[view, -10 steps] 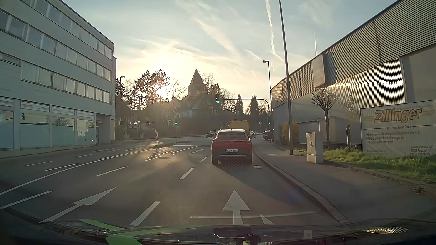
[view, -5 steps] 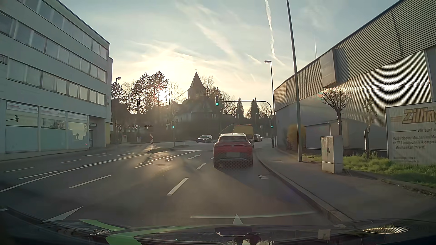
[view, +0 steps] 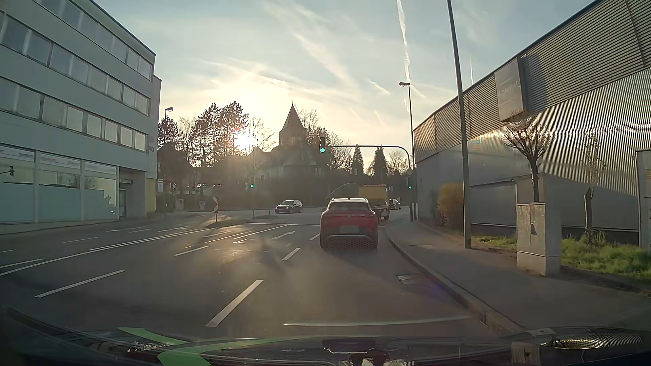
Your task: Follow the waypoints while adhering to traffic rules and regulations
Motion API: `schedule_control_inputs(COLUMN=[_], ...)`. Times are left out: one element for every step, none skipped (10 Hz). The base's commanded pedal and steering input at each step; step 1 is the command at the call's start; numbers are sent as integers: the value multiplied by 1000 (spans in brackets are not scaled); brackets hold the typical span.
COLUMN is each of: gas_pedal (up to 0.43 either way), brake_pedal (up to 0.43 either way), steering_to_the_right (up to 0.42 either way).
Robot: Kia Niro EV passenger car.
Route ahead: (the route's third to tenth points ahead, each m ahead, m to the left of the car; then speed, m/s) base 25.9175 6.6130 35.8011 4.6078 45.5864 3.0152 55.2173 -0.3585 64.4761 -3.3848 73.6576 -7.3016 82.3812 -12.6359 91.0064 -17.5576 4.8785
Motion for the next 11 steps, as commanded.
schedule_control_inputs(gas_pedal=[280, 280, 280, 280, 268, 240, 220, 209, 209, 189, 59], brake_pedal=[0, 0, 0, 0, 0, 0, 0, 0, 0, 0, 0], steering_to_the_right=[4, 4, 4, 7, 9, 9, 9, 9, 12, 14, 14])
